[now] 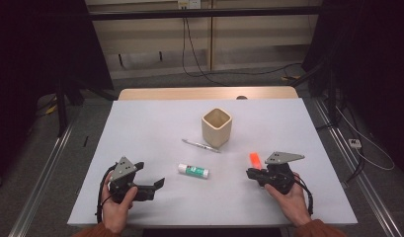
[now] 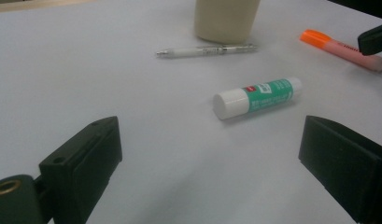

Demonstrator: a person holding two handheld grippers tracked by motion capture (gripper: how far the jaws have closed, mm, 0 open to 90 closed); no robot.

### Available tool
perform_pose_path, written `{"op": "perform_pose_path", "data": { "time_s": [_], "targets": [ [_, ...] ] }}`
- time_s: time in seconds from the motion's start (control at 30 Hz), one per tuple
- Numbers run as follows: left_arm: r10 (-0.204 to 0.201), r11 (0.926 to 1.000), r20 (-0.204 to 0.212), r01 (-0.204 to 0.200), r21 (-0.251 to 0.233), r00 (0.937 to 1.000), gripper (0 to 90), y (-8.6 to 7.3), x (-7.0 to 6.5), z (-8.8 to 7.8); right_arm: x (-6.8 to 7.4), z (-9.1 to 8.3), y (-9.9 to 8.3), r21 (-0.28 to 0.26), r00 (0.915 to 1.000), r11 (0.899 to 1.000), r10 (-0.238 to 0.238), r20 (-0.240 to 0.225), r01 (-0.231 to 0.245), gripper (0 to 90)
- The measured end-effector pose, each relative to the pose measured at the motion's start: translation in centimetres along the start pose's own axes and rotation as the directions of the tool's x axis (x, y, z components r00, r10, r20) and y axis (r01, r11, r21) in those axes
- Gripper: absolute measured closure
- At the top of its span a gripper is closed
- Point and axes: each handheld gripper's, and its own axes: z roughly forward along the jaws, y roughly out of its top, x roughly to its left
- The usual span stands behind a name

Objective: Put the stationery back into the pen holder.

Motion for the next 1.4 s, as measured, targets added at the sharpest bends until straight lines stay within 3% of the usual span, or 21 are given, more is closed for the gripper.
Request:
{"op": "perform_pose_path", "data": {
  "time_s": [0.07,0.17,0.3,0.57,0.67,0.77,0.9,1.07,1.17,1.4],
  "targets": [
    [-0.004,1.0000,-0.007,0.004,-0.006,1.0000,6.0,0.0,0.1,0.0,0.1,-0.2,-0.2,0.016,0.9997,1.000,-0.026,-0.004,0.026,87.1],
    [0.004,1.0000,-0.014,-0.004,0.001,0.9999,6.0,0.0,0.2,0.0,0.4,-0.4,-0.4,0.024,0.9973,0.998,-0.056,-0.048,0.057,90.0],
    [-0.002,1.0000,-0.012,0.002,0.003,0.9999,6.0,0.0,0.2,0.1,0.7,-0.2,-0.7,0.091,0.9949,0.991,-0.101,0.000,0.101,90.0],
    [-0.010,0.9999,-0.020,0.010,0.004,0.9998,5.9,0.0,0.5,0.0,0.2,0.2,-1.4,0.169,0.9970,0.983,-0.077,0.011,0.074,90.0],
    [-0.011,0.9999,-0.014,0.011,0.002,0.9998,6.0,0.0,0.5,0.0,0.1,0.0,-1.5,0.168,0.9975,0.984,-0.064,0.028,0.059,90.0],
    [-0.005,1.0000,-0.011,0.005,0.007,0.9999,6.0,0.0,0.4,0.0,-0.4,-0.1,-1.6,0.165,0.9994,0.986,-0.034,0.012,0.031,90.0],
    [-0.003,0.9999,-0.013,0.003,0.012,0.9999,6.0,-0.1,0.4,0.0,-0.5,-0.1,-1.6,0.165,0.9991,0.985,-0.042,0.002,0.041,90.0],
    [-0.009,0.9999,-0.003,0.009,0.015,1.0000,5.9,-0.1,0.4,0.1,-0.9,-0.2,-1.5,0.173,0.9998,0.985,-0.015,-0.012,0.017,90.0],
    [-0.004,0.9999,0.000,0.004,0.015,1.0000,6.0,-0.1,0.4,0.0,-1.0,-0.3,-1.5,0.181,0.9996,0.983,-0.026,0.010,0.023,90.0],
    [-0.005,0.9999,-0.006,0.005,0.009,1.0000,5.9,-0.1,0.5,0.0,-1.7,-0.8,-1.7,0.183,0.9999,0.983,0.003,0.015,-0.006,90.0]
  ]
}}
